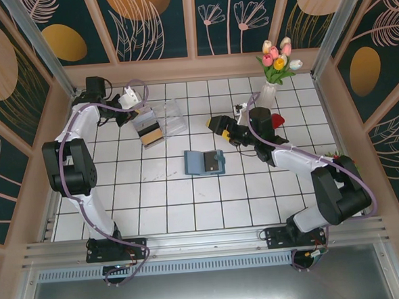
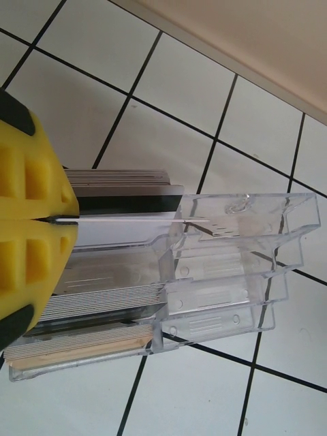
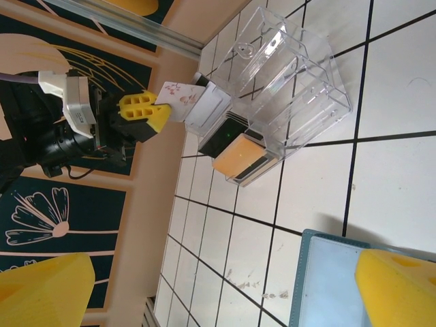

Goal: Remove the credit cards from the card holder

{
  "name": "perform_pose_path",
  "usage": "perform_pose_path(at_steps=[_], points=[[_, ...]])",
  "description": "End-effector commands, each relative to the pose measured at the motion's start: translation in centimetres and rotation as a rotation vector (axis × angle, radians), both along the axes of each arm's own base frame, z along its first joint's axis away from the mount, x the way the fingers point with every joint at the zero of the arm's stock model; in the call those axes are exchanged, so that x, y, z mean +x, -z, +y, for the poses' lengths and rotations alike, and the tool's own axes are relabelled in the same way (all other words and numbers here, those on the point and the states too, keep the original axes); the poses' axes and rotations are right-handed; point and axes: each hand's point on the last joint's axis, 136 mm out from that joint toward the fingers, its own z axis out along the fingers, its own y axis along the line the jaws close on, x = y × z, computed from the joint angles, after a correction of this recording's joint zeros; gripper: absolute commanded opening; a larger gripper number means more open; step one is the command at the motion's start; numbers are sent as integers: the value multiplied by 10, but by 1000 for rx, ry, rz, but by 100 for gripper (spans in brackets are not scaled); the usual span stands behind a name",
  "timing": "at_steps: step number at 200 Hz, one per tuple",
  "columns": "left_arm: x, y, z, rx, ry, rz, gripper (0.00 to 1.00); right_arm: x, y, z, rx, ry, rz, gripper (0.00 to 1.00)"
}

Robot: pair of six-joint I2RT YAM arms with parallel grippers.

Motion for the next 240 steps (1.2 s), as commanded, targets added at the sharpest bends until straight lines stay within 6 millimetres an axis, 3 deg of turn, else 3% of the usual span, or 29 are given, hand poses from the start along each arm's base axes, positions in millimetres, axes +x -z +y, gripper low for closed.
perform_pose_path(at_steps=[1,55,92,111,128,154,177,240], points=[[6,2,-4,-6,14,-3,7,2,-13,7,24,-20,-24,99],[9,9,-4,3,7,-2,25,2,-11,9,26,-26,-10,99],[12,-5,-6,-12,0,-42,28,3,-11,9,23,-25,-8,99],[14,-16,-7,-19,0,-74,24,3,-11,9,23,-24,-6,99],[16,-18,-6,-18,-1,-83,14,3,-11,9,22,-22,-7,99],[15,-9,-4,5,-2,-66,1,2,-11,8,21,-24,-11,99],[12,-8,-3,11,2,-58,0,1,-11,8,17,-24,-10,99],[8,-39,-11,-24,53,-117,0,1,-11,8,18,-25,-10,99]])
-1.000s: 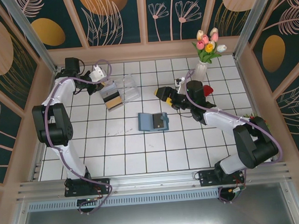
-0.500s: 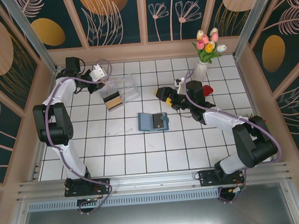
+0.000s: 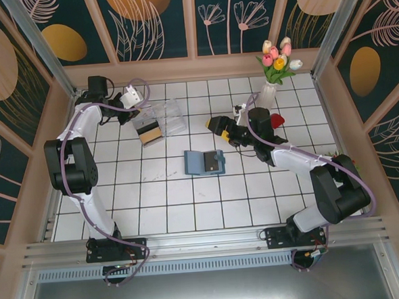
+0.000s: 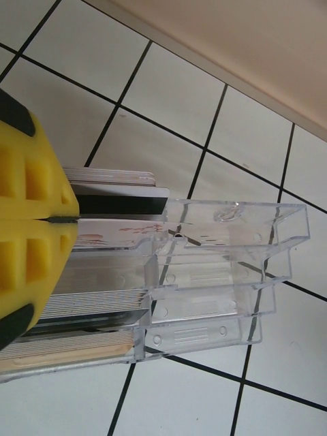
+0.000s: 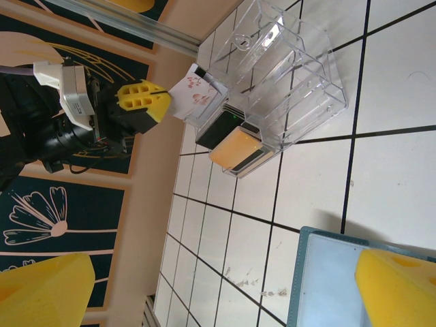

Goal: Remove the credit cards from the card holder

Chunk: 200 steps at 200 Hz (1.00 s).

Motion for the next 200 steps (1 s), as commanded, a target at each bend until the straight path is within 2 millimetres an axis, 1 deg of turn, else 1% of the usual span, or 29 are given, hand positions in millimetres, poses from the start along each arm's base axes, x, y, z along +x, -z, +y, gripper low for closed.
perform_pose_path(at_steps=[1,19,33,75,96,115,152,200], points=[[-2,-39,-7,-13,58,-89,0,1,-15,7,20,-23,-22,99],[-4,-41,-10,-23,78,-85,0,1,-13,6,19,-21,-18,99],[-6,-39,-12,-33,91,-74,0,1,-12,6,19,-21,-16,99],[-5,-20,-9,-3,94,-39,0,0,-12,5,17,-20,-15,99],[-5,-13,-8,3,100,-26,0,0,-12,5,14,-19,-10,99],[-4,-11,-9,-1,108,-38,0,0,-12,6,11,-22,-5,99],[1,-17,-15,-44,127,-64,3,1,-15,8,11,-19,-4,99],[1,-6,-15,-57,120,-41,8,1,-15,8,3,-13,-1,99]])
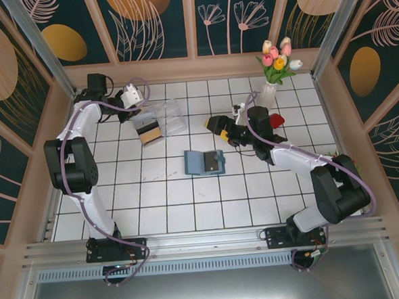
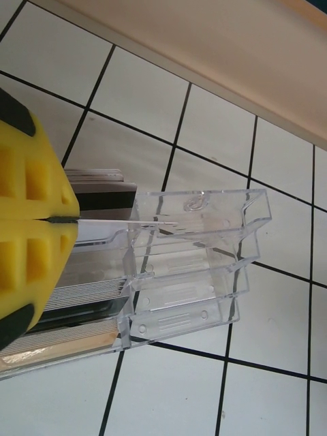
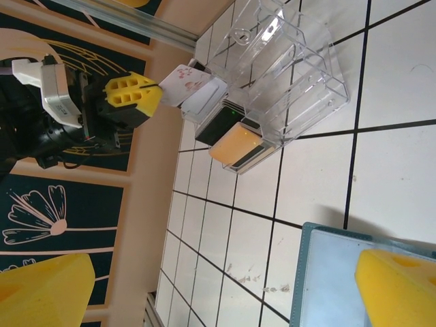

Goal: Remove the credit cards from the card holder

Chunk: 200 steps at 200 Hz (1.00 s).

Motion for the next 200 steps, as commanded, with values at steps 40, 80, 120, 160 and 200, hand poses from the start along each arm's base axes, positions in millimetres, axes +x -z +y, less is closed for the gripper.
perform_pose_path(at_steps=[40,80,120,160,200], points=[[9,8,2,1,-23,-10,18,2,-15,5,11,-3,-25,99],[15,-4,9,13,-70,-40,28,2,-14,6,11,-4,-22,99],[18,-38,9,-48,-131,-121,35,2,-13,6,-4,0,-27,99],[26,-101,17,-247,-358,-221,47,6,8,8,-192,48,-9,99],[11,-141,28,-483,-559,-220,51,7,32,18,-366,73,23,99]])
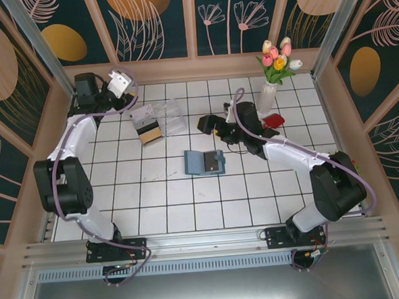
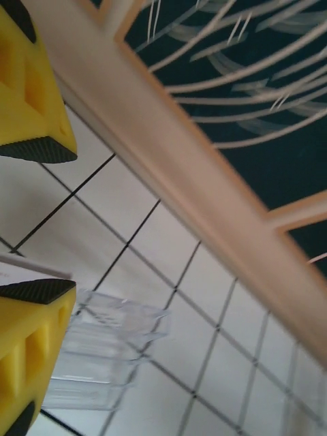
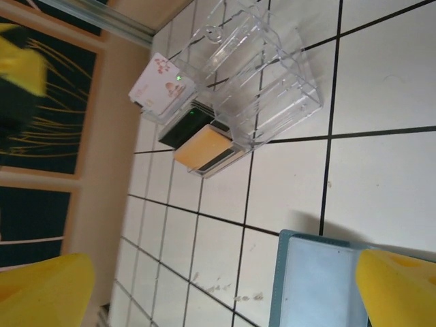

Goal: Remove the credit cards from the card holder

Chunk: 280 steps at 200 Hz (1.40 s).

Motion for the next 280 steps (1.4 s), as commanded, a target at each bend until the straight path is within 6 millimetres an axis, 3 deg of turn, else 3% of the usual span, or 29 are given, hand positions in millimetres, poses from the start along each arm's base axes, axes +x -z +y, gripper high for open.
perform_pose_path(at_steps=[1,31,61,120,146,171,184,188,193,217,240,257,280], points=[[-1,-43,10,-233,-147,-52,51,1,28,-5,-166,42,32,99],[-14,-42,29,-396,-333,21,51,-2,43,-2,-268,81,54,98],[-28,-29,59,-546,-569,84,62,-9,70,-5,-394,114,110,94],[-44,28,94,-585,-869,316,67,-31,107,-14,-508,103,242,85],[-52,41,117,-643,-1010,343,73,-40,113,-9,-511,71,266,82],[-60,47,123,-632,-1058,364,83,-46,117,-6,-523,60,280,80],[-62,50,122,-625,-1051,372,89,-50,119,-7,-542,60,286,80],[-63,52,120,-623,-1039,375,97,-51,120,-7,-545,58,290,80],[-63,55,117,-622,-1023,384,99,-54,122,-8,-550,53,298,79],[-66,69,102,-646,-967,476,98,-65,131,-14,-575,42,329,76],[-71,77,74,-750,-849,569,98,-69,139,-20,-574,45,345,74],[-75,78,53,-829,-765,635,93,-72,146,-20,-565,33,360,70],[-94,95,21,-858,-700,740,85,-75,152,-16,-538,6,369,67]])
